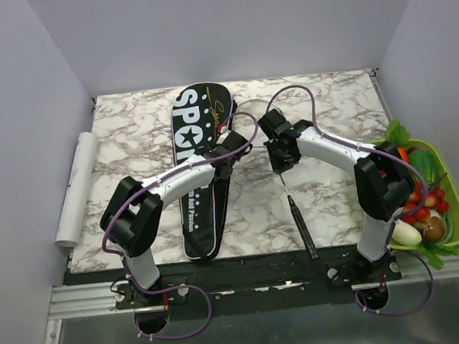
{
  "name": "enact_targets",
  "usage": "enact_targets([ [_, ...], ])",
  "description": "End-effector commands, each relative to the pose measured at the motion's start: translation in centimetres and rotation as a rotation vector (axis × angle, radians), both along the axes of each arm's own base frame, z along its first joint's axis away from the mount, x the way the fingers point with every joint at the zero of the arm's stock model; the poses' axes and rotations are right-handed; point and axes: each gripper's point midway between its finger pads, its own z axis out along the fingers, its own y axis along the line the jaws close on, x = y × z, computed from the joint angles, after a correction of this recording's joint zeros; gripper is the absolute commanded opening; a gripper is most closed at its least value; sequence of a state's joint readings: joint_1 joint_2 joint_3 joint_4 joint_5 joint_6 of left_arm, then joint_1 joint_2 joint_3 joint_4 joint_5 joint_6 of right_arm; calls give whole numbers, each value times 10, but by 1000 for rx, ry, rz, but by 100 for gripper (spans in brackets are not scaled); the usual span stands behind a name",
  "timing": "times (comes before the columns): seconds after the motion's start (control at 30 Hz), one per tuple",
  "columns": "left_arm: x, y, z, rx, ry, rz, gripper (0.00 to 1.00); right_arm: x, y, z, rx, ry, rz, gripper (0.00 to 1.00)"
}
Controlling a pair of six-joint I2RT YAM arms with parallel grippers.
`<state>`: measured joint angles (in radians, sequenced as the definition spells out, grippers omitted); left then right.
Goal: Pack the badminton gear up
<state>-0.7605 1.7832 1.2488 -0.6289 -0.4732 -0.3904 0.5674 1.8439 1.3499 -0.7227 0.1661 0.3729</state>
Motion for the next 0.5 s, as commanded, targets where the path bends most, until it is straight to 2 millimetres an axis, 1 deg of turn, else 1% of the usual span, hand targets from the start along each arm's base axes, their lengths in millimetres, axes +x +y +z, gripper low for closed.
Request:
enact_targets([
  [0.0,27,-2,47,-139,-88,47,0,-6,-14,30,-1,-62,-6,1],
  [0.03,29,-2,49,-158,-82,47,0,-11,-20,30,-22,-55,-8,1],
  [0.07,36,1,55,-176,-91,63,0,-14,-22,35,-20,-64,-8,1],
  [0.13,40,0,61,-212,-87,62,0,-22,-27,38,-26,-56,-7,1],
  [0.17,46,2,66,-227,-96,75,0,-27,-30,42,-21,-60,-8,1],
  [0.2,48,2,69,-241,-95,76,0,-31,-32,43,-19,-58,-7,1],
  [0.23,51,2,70,-250,-93,80,0,-37,-32,44,-8,-47,1,1],
  [0.27,54,-1,74,-276,-91,77,0,-44,-34,42,-8,-35,13,1],
  [0.33,60,1,78,-305,-92,89,0,-53,-34,48,3,-35,29,1],
  [0.37,60,-6,83,-355,-79,78,0,-59,-33,48,-8,-33,52,1],
  [0.4,63,-5,88,-381,-81,86,0,-64,-33,48,-21,-31,61,1],
  [0.43,64,-8,92,-403,-81,86,0,-69,-38,47,-54,-27,64,1],
  [0.47,65,-10,98,-417,-84,88,0,-75,-32,47,-61,-26,90,1],
])
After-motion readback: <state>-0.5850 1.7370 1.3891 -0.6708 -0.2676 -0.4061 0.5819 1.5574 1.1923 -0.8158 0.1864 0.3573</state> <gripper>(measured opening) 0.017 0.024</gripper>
